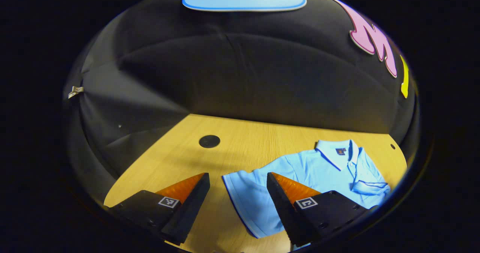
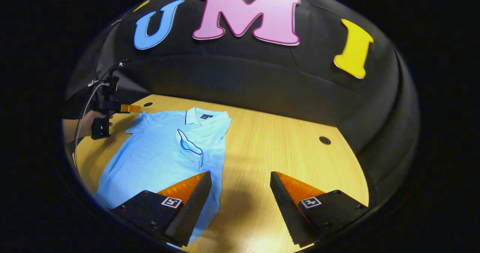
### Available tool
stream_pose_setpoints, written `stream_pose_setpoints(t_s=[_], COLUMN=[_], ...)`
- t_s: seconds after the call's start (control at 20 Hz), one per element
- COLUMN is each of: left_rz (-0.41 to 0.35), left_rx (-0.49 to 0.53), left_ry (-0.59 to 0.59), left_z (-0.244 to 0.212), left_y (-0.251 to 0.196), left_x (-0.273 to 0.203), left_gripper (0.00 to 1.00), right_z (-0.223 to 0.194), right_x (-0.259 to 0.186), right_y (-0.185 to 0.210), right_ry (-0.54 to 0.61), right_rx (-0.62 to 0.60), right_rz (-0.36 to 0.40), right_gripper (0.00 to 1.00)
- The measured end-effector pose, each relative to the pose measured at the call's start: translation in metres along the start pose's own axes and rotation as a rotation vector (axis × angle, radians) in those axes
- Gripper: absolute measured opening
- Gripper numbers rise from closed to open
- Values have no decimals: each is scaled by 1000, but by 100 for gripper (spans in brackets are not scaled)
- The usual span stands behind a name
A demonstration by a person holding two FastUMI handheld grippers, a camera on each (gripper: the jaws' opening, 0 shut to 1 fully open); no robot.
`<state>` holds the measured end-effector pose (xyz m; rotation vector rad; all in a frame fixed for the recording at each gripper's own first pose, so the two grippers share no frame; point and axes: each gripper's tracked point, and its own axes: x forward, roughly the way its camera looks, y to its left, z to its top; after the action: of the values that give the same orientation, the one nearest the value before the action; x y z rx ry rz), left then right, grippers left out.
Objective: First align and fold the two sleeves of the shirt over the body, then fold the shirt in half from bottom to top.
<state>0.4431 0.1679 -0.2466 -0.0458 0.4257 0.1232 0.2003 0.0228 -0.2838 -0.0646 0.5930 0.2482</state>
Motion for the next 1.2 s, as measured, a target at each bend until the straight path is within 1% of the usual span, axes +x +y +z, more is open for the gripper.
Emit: stream_pose_setpoints(t_s=[0.1,0.2,0.3,0.45,0.5,0.55,0.6,0.65,0.7,0.75,0.8,0.85,1.05,1.15,1.2], left_rz=[8,-21,-26,-17,-26,-43,-42,-43,-55,-74,-81,-90,-96,-83,-65], left_rx=[47,40,33,80,83,66,58,62,67,70,76,74,52,64,71], left_ry=[11,32,56,108,126,113,119,125,131,140,146,148,145,148,143], left_z=[-4,-5,-7,-20,-25,-21,-24,-25,-26,-27,-27,-28,-26,-26,-23], left_y=[2,-7,-10,-10,-12,-16,-17,-18,-21,-27,-28,-31,-38,-39,-37], left_x=[14,22,30,38,36,40,41,39,37,36,36,35,34,32,32], left_gripper=[97,97,97,96,95,94,91,82,83,73,77,55,10,7,7], right_z=[-15,-24,-23,-17,-17,-17,-18,-18,-19,-20,-22,-24,-30,-31,-31], right_x=[-5,-10,-17,-26,-27,-28,-29,-30,-30,-31,-31,-30,-29,-28,-27], right_y=[-5,-10,-20,-34,-38,-42,-46,-47,-49,-48,-47,-46,-40,-39,-39], right_ry=[16,19,12,-12,-12,-12,-10,-12,-12,-12,-8,-3,5,7,7], right_rx=[53,76,85,109,120,128,131,134,139,144,148,151,162,162,163], right_rz=[-12,-25,-46,-71,-77,-85,-95,-101,-103,-102,-101,-100,-85,-83,-81], right_gripper=[98,98,98,98,98,98,98,98,98,98,98,98,98,98,98])
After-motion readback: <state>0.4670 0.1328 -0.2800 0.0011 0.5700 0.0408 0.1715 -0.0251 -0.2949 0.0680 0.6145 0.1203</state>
